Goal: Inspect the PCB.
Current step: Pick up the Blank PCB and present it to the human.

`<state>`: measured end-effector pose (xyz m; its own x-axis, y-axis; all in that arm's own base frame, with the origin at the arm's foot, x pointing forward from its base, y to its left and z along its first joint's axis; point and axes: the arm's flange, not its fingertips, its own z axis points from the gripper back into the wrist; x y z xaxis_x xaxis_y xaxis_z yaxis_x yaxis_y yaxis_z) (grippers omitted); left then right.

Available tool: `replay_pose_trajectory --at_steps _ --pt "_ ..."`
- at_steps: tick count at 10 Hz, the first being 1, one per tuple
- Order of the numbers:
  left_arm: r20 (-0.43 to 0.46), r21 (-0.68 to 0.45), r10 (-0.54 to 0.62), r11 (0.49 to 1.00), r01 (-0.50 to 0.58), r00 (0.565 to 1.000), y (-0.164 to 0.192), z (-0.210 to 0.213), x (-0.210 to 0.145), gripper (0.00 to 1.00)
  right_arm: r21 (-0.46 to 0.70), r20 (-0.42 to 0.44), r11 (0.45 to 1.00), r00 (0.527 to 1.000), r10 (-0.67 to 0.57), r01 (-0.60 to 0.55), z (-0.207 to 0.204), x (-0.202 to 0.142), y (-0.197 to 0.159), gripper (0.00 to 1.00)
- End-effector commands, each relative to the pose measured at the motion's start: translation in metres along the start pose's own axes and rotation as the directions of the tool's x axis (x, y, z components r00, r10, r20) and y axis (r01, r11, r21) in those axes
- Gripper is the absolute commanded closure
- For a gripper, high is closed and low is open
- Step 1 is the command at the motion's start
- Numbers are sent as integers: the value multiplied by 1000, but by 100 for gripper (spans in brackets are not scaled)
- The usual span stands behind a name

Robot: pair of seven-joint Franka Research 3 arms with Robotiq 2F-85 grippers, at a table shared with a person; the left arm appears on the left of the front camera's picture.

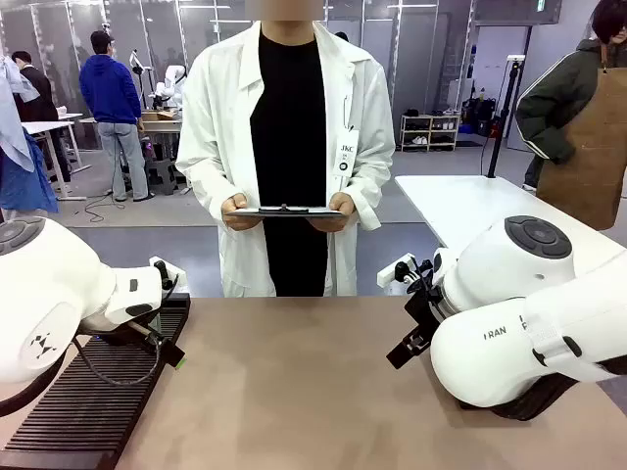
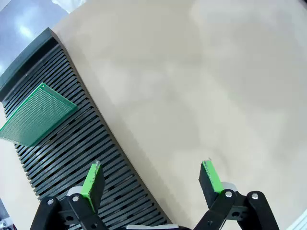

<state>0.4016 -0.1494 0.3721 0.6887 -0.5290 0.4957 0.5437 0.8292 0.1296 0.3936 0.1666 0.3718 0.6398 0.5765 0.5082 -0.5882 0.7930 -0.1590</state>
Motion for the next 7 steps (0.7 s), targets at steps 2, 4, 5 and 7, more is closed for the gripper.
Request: replay_pose_trajectory --at_steps 2,4,5,7 --pt "0 0 -1 1000 1 1000 0 0 0 0 0 0 1000 1000 0 0 0 0 0 0" --pt "0 0 -1 1000 1 1000 0 0 0 0 0 0 1000 1000 0 0 0 0 0 0" --pt "0 0 -1 1000 1 1000 0 0 0 0 0 0 1000 1000 0 0 0 0 0 0" --pt "0 0 -1 1000 1 1000 0 0 0 0 0 0 1000 1000 0 0 0 0 0 0"
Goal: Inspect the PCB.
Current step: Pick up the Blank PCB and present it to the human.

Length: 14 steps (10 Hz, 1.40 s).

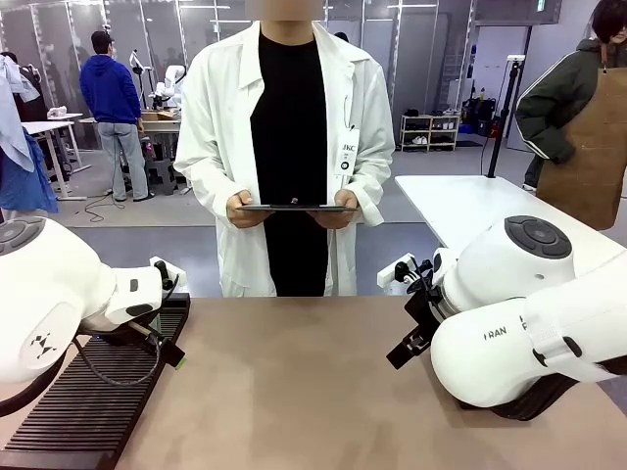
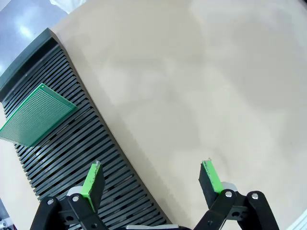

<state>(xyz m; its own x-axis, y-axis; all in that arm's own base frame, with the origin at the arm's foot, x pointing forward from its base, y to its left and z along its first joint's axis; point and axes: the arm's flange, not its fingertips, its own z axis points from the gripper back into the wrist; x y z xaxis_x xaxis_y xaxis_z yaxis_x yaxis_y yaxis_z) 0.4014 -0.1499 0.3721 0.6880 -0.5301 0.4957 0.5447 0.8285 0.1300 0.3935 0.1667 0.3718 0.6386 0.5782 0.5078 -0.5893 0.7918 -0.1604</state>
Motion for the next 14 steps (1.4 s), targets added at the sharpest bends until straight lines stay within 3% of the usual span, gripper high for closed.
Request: replay_pose_trajectory --at_steps 1,3,6,8,9,10,11,14 --pt "0 0 0 1000 0 1000 0 0 0 0 0 0 1000 1000 -2 2 0 0 0 0" --pt "0 0 0 1000 0 1000 0 0 0 0 0 0 1000 1000 0 0 0 0 0 0" --pt "-60 -96 46 994 -52 997 27 50 22 0 107 -41 989 994 -97 101 45 40 -39 0" --pt "-55 -274 64 959 -77 996 44 87 29 0 172 -54 977 992 -118 126 79 54 -60 0" --pt "-36 -362 77 928 -85 996 53 105 30 0 270 -80 946 984 -162 178 92 56 -73 0" --pt "-26 -451 92 888 -94 995 64 122 25 0 406 -131 877 966 -223 258 105 53 -91 0" --pt "-2 -556 136 824 -114 991 80 142 12 0 531 -205 767 933 -297 361 120 43 -113 0" --pt "20 -732 337 647 -216 941 132 185 -54 0 680 -251 551 860 -445 484 163 -10 -179 0"
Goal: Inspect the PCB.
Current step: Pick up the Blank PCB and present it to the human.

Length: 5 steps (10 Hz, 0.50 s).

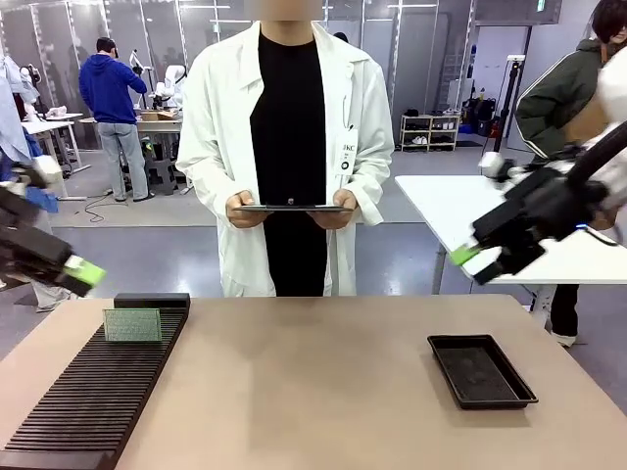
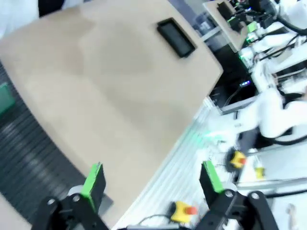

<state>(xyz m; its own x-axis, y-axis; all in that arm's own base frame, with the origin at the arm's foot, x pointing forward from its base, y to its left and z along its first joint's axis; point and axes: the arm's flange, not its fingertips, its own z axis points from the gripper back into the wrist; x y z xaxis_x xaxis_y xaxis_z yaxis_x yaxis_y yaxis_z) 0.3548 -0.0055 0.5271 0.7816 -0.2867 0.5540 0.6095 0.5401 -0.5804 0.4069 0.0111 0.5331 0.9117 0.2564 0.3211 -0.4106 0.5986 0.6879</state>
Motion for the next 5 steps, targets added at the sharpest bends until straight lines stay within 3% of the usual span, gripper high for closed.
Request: replay_pose_trajectory --at_steps 1,5 --pt "120 -91 123 989 -112 985 23 48 -42 0 83 85 991 990 -114 107 47 -23 -34 0" --pt "298 -67 315 949 -309 901 50 119 -140 0 152 293 956 912 -285 250 111 -104 -81 0"
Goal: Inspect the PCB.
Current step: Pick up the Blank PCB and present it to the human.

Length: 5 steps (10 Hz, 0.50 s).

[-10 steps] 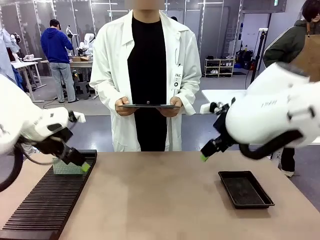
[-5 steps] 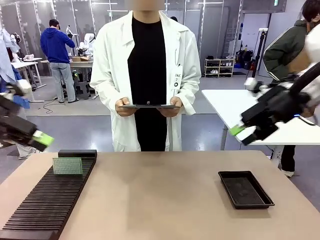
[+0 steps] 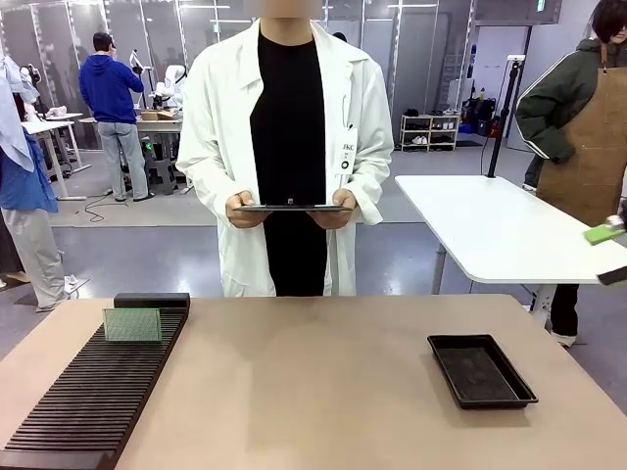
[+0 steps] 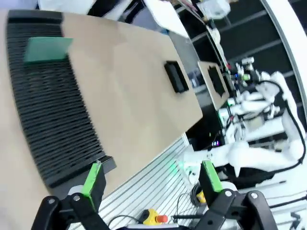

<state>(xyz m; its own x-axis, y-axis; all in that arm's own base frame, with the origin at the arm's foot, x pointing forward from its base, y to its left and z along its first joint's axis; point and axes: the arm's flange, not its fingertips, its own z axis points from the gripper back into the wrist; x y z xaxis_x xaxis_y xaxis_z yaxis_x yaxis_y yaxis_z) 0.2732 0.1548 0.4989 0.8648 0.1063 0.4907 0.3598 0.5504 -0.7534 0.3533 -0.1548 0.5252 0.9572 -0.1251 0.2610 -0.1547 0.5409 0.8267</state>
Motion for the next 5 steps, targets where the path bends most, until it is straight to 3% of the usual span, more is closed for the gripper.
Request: replay_pose_trajectory --at_steps 1,5 --pt "90 1 52 999 -53 995 14 16 -29 0 24 65 1000 998 -15 13 2 -22 -14 0" --pt "182 25 84 996 -91 980 37 42 -54 0 81 155 991 981 -120 108 20 -55 -60 0"
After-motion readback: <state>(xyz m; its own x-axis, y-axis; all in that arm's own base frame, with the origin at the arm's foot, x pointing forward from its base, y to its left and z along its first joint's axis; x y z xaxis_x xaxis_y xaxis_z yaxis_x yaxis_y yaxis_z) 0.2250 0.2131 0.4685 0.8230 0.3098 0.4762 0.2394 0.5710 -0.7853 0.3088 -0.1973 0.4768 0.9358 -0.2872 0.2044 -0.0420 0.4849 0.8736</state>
